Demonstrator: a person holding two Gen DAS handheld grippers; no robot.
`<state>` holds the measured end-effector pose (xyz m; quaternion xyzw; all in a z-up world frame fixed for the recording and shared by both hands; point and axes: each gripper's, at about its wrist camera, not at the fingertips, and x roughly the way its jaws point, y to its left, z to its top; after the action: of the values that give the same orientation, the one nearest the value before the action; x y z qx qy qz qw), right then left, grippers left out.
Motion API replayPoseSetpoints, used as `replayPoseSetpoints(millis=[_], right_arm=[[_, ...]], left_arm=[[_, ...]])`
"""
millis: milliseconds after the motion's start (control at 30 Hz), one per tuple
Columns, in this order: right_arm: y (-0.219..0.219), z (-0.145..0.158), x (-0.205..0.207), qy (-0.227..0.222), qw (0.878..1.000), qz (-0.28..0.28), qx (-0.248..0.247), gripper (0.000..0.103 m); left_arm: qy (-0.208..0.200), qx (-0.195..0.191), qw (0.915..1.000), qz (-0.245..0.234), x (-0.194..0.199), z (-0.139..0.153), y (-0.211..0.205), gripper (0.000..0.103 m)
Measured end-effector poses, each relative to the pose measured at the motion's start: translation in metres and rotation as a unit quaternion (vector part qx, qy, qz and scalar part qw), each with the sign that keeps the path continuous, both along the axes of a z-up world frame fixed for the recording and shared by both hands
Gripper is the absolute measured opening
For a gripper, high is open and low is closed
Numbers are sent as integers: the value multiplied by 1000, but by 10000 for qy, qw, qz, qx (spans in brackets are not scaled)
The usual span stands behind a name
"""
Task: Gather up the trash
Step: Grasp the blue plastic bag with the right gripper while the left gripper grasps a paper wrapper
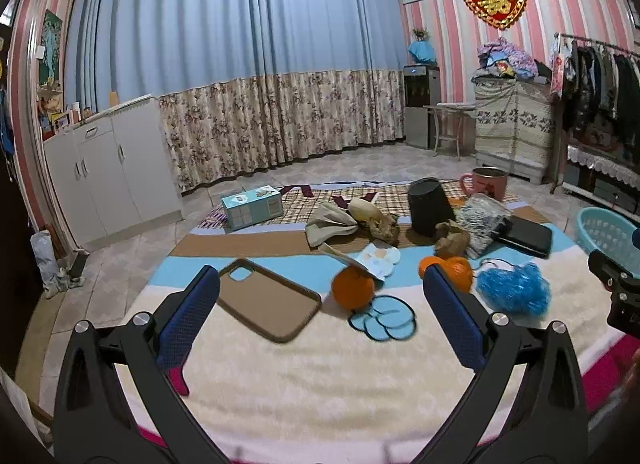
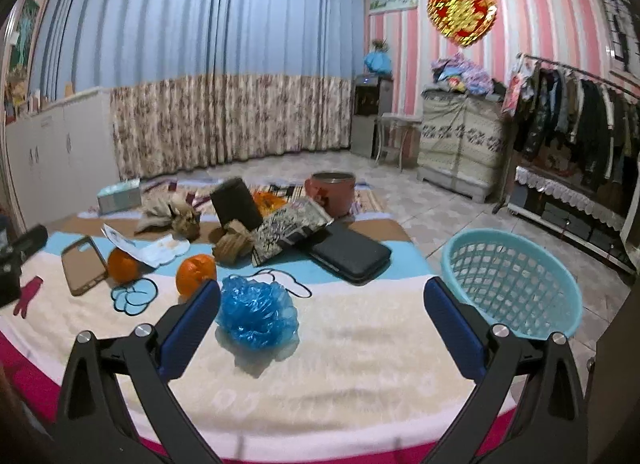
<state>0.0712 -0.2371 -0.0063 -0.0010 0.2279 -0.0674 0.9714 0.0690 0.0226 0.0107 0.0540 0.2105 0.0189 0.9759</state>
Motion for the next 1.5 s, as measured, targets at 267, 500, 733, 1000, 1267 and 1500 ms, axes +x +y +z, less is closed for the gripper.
replayPoseSetpoints(millis=[267, 500, 733, 1000, 1267, 1500], right_arm=[[-4, -11, 57, 704, 9975, 90, 35, 99], [-6, -25, 60, 757, 9971, 30, 55, 99], [-7, -35, 69, 986, 9951, -86, -6, 99], [-11, -40, 74, 1166, 9926, -38, 330, 99], [-4, -41, 73, 1194, 9920, 163, 377, 99], [12, -46, 76, 1365, 9885, 542, 367, 81]], left_arm=[[704, 24, 9975, 16, 73, -16, -3, 98], [1048, 3, 9945, -88, 111, -34, -11, 94], [1481, -165, 9888, -44, 125, -53, -2, 63], [1678, -516, 9841, -263, 144, -56, -3, 20], [1291, -637, 9886, -430, 129, -35, -6, 0], [916, -638, 9928, -437, 110, -17, -1, 0]])
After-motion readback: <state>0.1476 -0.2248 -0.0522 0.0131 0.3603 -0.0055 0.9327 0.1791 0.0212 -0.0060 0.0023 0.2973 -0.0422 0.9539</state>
